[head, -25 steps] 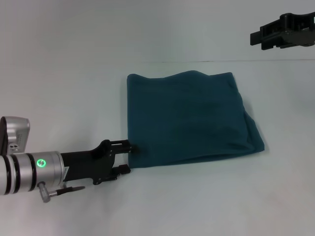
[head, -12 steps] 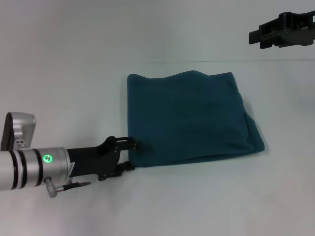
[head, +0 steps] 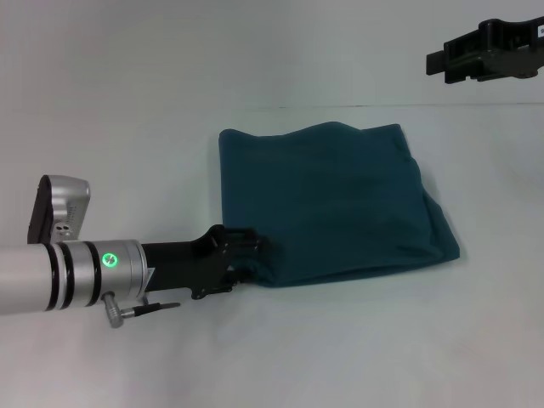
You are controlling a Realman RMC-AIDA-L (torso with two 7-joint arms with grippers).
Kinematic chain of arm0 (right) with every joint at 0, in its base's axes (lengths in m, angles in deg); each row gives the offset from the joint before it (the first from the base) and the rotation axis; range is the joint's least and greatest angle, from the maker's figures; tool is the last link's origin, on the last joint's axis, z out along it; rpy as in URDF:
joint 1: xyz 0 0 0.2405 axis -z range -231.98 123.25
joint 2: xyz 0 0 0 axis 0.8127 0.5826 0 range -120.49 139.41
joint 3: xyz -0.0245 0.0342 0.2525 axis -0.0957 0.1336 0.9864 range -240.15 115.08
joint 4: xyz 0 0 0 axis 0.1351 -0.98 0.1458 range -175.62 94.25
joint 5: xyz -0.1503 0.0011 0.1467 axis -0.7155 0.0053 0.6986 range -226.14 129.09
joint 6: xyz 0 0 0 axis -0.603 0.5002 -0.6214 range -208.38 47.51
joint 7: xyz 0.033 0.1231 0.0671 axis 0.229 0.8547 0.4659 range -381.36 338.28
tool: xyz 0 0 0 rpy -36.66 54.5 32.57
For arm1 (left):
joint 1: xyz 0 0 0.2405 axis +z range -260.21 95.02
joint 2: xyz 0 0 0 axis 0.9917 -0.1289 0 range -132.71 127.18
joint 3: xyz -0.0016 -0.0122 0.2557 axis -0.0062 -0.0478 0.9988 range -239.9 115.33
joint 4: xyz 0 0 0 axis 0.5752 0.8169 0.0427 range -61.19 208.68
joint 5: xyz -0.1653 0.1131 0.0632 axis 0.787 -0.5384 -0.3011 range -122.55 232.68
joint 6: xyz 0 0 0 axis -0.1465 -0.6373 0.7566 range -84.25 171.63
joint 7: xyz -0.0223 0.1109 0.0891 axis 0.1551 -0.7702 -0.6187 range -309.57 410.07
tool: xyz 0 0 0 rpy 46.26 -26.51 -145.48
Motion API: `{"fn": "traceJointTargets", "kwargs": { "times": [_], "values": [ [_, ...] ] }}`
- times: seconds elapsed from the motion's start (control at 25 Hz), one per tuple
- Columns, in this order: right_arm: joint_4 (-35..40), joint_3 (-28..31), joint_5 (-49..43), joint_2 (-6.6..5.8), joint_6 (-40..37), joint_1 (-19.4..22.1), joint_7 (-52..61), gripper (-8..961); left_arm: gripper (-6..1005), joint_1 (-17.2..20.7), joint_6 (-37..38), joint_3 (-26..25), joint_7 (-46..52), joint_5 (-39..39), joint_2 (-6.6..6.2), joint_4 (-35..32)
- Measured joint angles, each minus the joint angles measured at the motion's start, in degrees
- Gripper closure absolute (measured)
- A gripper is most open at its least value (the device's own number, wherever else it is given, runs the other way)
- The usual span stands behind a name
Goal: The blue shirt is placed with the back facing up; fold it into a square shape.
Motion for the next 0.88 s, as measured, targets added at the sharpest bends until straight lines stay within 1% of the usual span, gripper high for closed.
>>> {"fn": "traceJointTargets", "kwargs": {
  "times": [0.28, 0.44, 0.6, 0.8, 0.88],
  "values": [
    [0.0, 0.0, 1.2, -0.22, -0.1, 0.3, 0.1, 535, 478, 1.4, 1.4, 0.0, -1.1, 0.0, -0.76, -0.7],
    [0.0, 0.0, 1.3, -0.23, -0.1, 0.3, 0.0, 535, 593, 2.6, 2.3, -0.4, -1.0, 0.1, -1.01, -1.2],
    [0.0, 0.0, 1.3, -0.23, -0.1, 0.3, -0.1, 535, 708, 3.0, 2.5, -0.5, -0.8, 0.0, -1.15, -1.3],
    [0.0, 0.0, 1.3, -0.23, -0.1, 0.3, -0.2, 535, 932, 2.9, 3.0, -0.1, -0.7, -0.2, -1.3, -1.6],
    [0.0, 0.0, 1.3, -0.23, -0.1, 0.3, -0.2, 536, 908, 2.9, 3.1, 0.4, -0.7, -0.2, -1.34, -1.6]
  ]
}}
